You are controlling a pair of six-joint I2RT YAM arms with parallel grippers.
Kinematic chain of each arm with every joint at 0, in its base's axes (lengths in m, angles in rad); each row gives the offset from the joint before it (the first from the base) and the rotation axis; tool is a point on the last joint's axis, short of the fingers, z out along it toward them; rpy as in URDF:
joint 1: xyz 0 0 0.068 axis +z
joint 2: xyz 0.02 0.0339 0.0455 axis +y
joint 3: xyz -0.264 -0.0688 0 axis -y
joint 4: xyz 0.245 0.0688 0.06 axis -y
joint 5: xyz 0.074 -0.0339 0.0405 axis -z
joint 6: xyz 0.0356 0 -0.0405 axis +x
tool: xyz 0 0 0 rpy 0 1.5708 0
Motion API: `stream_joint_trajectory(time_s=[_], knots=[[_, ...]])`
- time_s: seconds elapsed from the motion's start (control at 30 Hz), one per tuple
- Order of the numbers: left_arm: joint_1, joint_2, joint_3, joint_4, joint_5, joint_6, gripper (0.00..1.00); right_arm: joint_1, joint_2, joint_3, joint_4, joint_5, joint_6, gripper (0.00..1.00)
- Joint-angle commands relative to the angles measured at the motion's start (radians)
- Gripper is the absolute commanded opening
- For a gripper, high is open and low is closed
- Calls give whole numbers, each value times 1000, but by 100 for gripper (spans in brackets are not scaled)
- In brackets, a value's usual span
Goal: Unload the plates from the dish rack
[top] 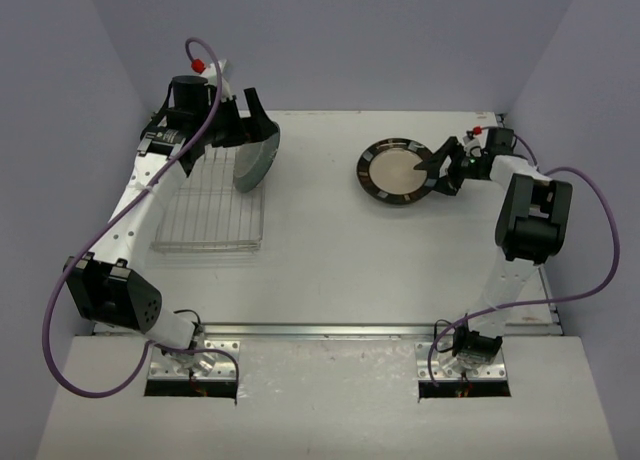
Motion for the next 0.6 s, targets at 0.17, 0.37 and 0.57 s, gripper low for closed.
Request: stream_joint_trajectory(time_s=[0.17,0.37,0.57], knots=[[-126,-25,10,2,-587,158,100,12,-168,92,-137,187,-142,99],[-268,32,-9,56,-901,283,100,97,-279,135,-181,423,-267,99],[-270,110,39,24,-920,274,100,174,-298,145,-199,536,-353,99]])
